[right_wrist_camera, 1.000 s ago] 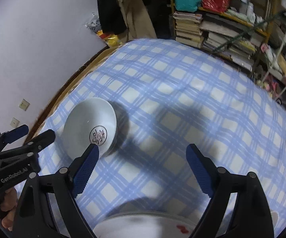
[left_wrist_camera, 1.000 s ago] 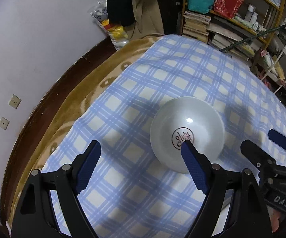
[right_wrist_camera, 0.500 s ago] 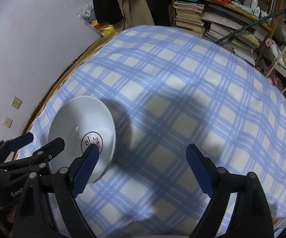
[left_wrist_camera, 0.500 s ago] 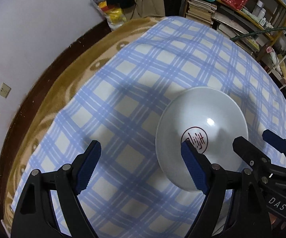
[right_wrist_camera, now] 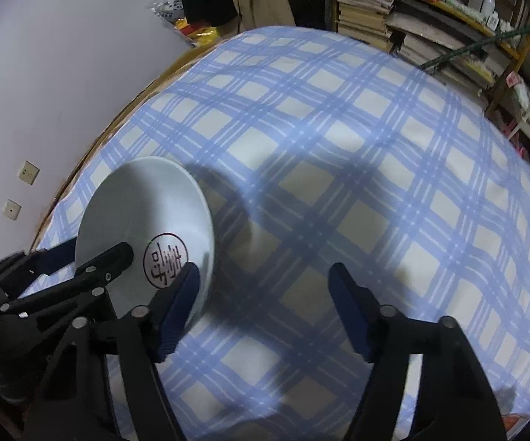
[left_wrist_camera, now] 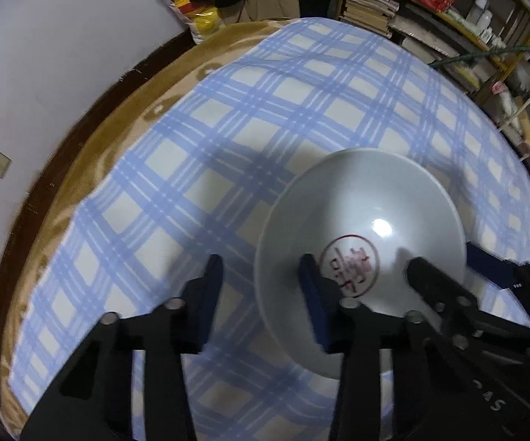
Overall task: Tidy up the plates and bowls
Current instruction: 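Grip the rim of the red-stamped white bowl with both tools and lift it, then carry the red-stamped bowl with both tools toward the nested white bowls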
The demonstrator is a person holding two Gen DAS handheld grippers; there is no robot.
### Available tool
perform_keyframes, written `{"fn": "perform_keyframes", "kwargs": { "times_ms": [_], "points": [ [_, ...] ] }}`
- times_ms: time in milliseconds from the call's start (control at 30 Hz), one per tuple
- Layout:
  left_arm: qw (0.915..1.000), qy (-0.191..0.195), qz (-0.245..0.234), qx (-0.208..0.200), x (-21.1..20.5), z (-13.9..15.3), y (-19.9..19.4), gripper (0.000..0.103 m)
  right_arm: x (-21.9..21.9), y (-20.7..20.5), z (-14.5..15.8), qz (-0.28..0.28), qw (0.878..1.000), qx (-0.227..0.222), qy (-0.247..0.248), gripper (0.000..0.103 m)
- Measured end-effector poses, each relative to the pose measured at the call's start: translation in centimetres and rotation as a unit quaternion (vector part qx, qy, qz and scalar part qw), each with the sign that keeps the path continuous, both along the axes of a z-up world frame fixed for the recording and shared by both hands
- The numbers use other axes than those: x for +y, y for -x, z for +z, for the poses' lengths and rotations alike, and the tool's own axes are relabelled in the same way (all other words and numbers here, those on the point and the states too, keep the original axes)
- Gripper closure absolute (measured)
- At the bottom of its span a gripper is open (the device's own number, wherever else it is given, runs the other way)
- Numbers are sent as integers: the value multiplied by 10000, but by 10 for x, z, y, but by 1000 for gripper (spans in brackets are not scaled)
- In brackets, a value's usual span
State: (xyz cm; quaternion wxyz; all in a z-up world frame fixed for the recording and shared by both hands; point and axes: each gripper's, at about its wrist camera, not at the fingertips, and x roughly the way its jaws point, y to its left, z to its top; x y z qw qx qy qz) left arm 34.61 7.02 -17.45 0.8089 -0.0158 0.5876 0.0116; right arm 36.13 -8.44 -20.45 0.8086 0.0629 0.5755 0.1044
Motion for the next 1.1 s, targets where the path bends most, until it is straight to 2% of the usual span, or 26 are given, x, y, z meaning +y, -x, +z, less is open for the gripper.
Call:
{"fn": "perform_keyframes", "kwargs": {
  "times_ms": [33, 67, 100, 133, 200, 367, 500, 667, 767, 1100],
  "points": [
    [9999, 127, -27, -2, 0, 0, 1, 81, 2, -1, -1, 42, 9999, 25, -99, 50],
    [9996, 247, -107, 32, -1, 1, 1, 86, 5, -1, -2, 122, 9997, 48, -192, 58],
    [9995, 234, -196, 57, -4, 3, 2, 88, 9, -2, -3, 243, 9993, 48, -280, 77],
    [9994, 175, -309, 11, -7, 7, 3, 91, 12, -2, -4, 310, 9990, 42, -304, 90],
    [9993, 81, -353, -25, -9, 11, 5, 92, 14, 1, -4, 254, 9993, 13, -272, 90],
    [9981, 611, -1, -1, 4, 12, 6, 94, 8, 5, -2, 78, 9985, 97, -525, 91],
    [9986, 519, 44, -46, 3, 12, 14, 93, 14, 14, 1, 192, 9993, 18, -332, 91],
    [9974, 699, 191, -63, 8, 18, 28, 93, 16, 27, 7, 243, 9993, -35, -266, 91],
    [9987, 481, 126, -137, 1, 24, 39, 93, 14, 34, 10, 209, 9992, -25, -343, 91],
    [9979, 503, -339, -233, -25, 48, 70, 93, -11, 71, 33, 24, 9995, -155, -289, 91]
  ]
}}
